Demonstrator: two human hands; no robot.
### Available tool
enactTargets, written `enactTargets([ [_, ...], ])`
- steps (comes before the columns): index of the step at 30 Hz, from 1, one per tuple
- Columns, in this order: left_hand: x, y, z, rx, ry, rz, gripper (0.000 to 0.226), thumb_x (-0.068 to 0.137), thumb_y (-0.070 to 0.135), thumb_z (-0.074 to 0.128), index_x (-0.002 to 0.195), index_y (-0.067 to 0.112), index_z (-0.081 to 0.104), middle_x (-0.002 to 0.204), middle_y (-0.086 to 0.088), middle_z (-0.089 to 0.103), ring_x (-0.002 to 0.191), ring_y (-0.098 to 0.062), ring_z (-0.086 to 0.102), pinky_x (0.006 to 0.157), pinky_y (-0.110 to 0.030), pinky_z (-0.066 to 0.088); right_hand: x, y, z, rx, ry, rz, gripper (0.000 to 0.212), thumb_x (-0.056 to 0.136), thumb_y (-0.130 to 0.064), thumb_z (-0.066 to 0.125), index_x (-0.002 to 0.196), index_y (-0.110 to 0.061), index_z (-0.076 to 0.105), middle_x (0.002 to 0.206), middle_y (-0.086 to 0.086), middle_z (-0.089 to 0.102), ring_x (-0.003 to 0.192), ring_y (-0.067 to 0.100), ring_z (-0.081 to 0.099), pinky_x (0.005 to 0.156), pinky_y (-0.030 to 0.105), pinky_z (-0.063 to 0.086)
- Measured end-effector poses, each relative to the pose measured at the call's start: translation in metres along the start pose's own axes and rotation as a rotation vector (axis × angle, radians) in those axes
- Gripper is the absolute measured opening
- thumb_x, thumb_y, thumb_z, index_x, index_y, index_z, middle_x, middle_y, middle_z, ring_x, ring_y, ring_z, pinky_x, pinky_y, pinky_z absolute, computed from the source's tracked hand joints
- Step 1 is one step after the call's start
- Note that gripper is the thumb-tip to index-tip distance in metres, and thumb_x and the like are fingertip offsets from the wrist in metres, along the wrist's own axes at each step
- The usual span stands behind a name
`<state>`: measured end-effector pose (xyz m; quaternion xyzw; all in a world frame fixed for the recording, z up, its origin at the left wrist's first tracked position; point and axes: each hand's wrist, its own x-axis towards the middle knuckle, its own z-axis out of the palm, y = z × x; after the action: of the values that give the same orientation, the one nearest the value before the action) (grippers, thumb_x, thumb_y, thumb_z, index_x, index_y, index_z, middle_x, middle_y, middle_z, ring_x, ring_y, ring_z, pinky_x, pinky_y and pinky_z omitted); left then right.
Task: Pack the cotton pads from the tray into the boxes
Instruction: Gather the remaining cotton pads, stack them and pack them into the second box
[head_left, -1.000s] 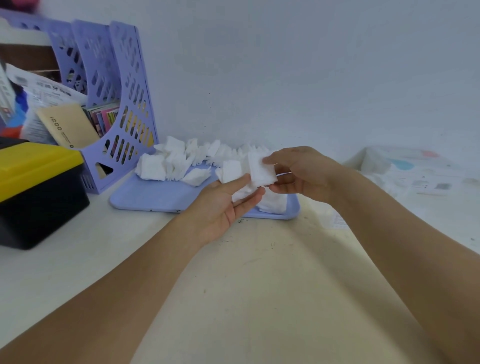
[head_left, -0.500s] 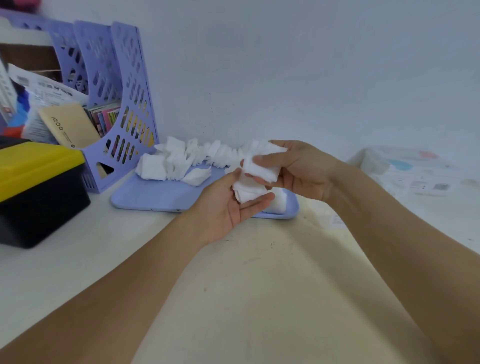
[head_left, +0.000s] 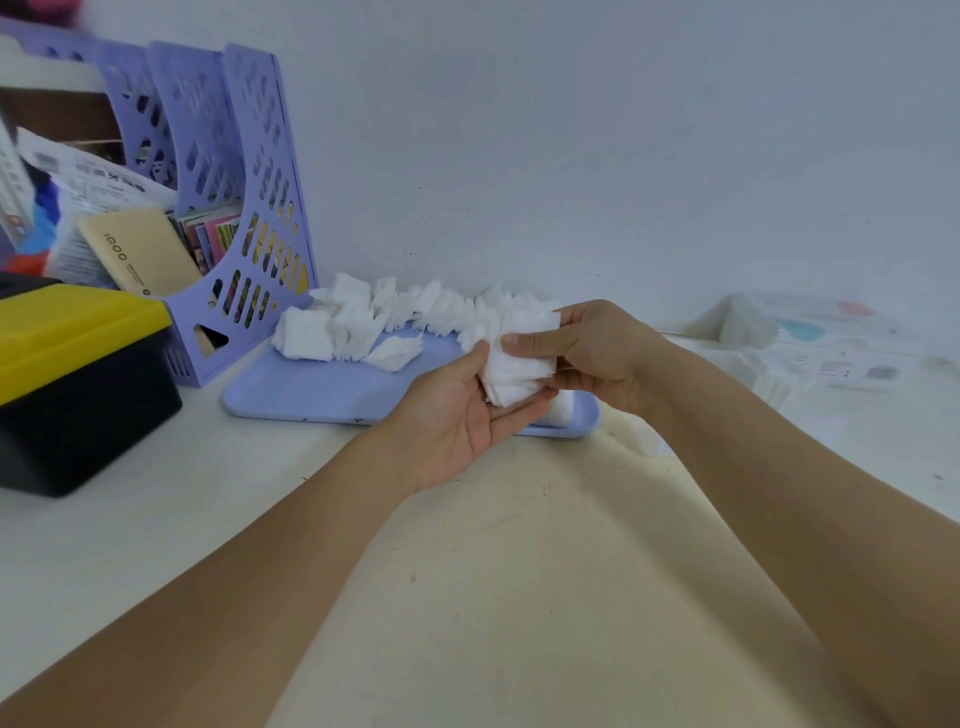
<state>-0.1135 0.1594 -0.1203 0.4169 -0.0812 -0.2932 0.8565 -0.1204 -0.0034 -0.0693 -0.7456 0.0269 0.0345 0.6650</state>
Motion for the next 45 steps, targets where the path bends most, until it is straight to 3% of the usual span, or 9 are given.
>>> enactTargets([
  [3,-0.001,0.002,0.000,0.038,-0.038,0.010,0.052,0.106,0.040,0.040,0.139,0.002,0.052,0.135,-0.017,0.064,0.124,-0.028,0.063,0.103,-0.036,0.052,0.003,0.004,0.002,-0.035,0.053,-0.026,0.035,0.078,-0.011,0.085,0.107,0.003,0.074,0.105,0.017,0.077,0.096,0.029,0.075,0.086,0.039,0.061],
  [5,-0.001,0.002,0.000,0.076,-0.052,0.025,0.046,0.106,0.033,0.042,0.140,0.003,0.052,0.136,-0.014,0.064,0.125,-0.025,0.063,0.101,-0.033,0.053,0.005,0.008,0.003,-0.017,0.066,-0.042,0.036,0.076,-0.011,0.086,0.107,0.004,0.074,0.105,0.019,0.076,0.101,0.032,0.074,0.097,0.051,0.055],
  [7,0.000,0.001,-0.001,0.066,-0.038,0.039,0.041,0.107,0.025,0.042,0.140,0.002,0.052,0.134,-0.015,0.065,0.123,-0.026,0.064,0.097,-0.032,0.056,0.006,0.010,0.004,-0.013,0.064,-0.047,0.037,0.076,-0.010,0.086,0.108,0.004,0.074,0.105,0.019,0.076,0.100,0.032,0.074,0.098,0.052,0.055],
  [10,0.001,0.000,-0.004,0.007,0.021,0.050,0.039,0.108,0.020,0.041,0.139,0.000,0.053,0.129,-0.018,0.067,0.117,-0.031,0.067,0.092,-0.034,0.059,0.007,0.008,-0.001,-0.098,0.095,-0.112,0.030,0.078,-0.010,0.085,0.100,0.007,0.074,0.089,0.019,0.076,0.079,0.024,0.075,0.075,0.033,0.064],
  [13,0.001,0.002,-0.005,-0.008,0.044,0.037,0.040,0.108,0.021,0.042,0.139,-0.001,0.052,0.130,-0.019,0.066,0.119,-0.034,0.066,0.095,-0.037,0.057,0.007,0.003,-0.005,-0.196,0.172,-0.216,0.019,0.082,-0.006,0.082,0.092,0.009,0.075,0.070,0.012,0.071,0.053,0.011,0.067,0.054,0.018,0.055],
  [22,-0.002,0.004,-0.004,-0.043,0.071,-0.004,0.042,0.109,0.025,0.039,0.139,-0.001,0.050,0.129,-0.022,0.066,0.122,-0.034,0.064,0.102,-0.041,0.052,0.006,-0.006,-0.018,-0.278,0.274,-0.362,0.015,0.080,-0.013,0.085,0.084,0.000,0.079,0.072,0.017,0.074,0.057,0.016,0.067,0.061,0.026,0.061],
  [27,-0.004,0.005,-0.001,-0.036,0.077,0.008,0.038,0.108,0.021,0.043,0.138,-0.001,0.053,0.126,-0.020,0.068,0.118,-0.034,0.066,0.101,-0.043,0.052,0.000,-0.015,-0.024,-0.219,0.043,-0.268,0.017,0.083,-0.019,0.082,0.093,-0.005,0.079,0.077,0.009,0.074,0.065,0.011,0.065,0.059,0.020,0.053],
  [33,-0.006,0.005,0.002,0.000,0.015,-0.005,0.037,0.109,0.020,0.040,0.138,0.003,0.055,0.132,-0.018,0.065,0.123,-0.032,0.063,0.103,-0.041,0.050,0.005,0.002,-0.010,-0.343,0.079,-0.318,0.018,0.083,-0.008,0.082,0.091,0.006,0.075,0.077,0.021,0.072,0.057,0.014,0.065,0.052,0.020,0.053],
  [45,-0.005,0.007,0.001,-0.067,0.060,-0.004,0.044,0.108,0.031,0.039,0.140,0.002,0.051,0.129,-0.020,0.067,0.120,-0.036,0.064,0.096,-0.043,0.055,0.003,-0.008,-0.018,-0.327,0.077,-0.332,0.017,0.079,-0.001,0.083,0.089,0.009,0.073,0.081,0.023,0.075,0.069,0.027,0.073,0.066,0.028,0.061],
])
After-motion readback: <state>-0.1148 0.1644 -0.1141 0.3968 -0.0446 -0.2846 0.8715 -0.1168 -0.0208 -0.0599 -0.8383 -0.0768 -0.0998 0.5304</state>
